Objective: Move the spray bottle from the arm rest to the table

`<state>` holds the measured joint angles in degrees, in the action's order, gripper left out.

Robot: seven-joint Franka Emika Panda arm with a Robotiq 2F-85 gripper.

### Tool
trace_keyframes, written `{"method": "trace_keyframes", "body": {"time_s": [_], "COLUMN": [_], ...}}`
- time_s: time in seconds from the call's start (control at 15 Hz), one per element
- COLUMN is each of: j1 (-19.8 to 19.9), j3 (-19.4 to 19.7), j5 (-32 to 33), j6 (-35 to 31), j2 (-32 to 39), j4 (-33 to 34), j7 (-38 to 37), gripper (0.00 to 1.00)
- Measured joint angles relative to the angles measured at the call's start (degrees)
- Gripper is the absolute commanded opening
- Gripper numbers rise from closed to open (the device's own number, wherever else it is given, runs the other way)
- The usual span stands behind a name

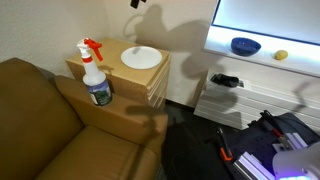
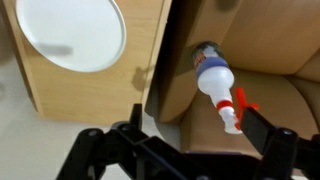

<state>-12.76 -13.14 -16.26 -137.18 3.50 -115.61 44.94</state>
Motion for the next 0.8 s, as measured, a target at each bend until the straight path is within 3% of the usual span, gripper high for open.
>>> {"method": "trace_keyframes", "body": {"time_s": [0.2, 0.8], "j1": [-1.6, -2.7], "j3": [-3.3, -4.5], "j5": [-6.6, -5.6], "j6": [2.2, 3.5], "j2": [0.5, 3.1], "j4": [3.1, 5.4], "j7": [6.2, 4.8], "gripper": [1.00, 1.00]}}
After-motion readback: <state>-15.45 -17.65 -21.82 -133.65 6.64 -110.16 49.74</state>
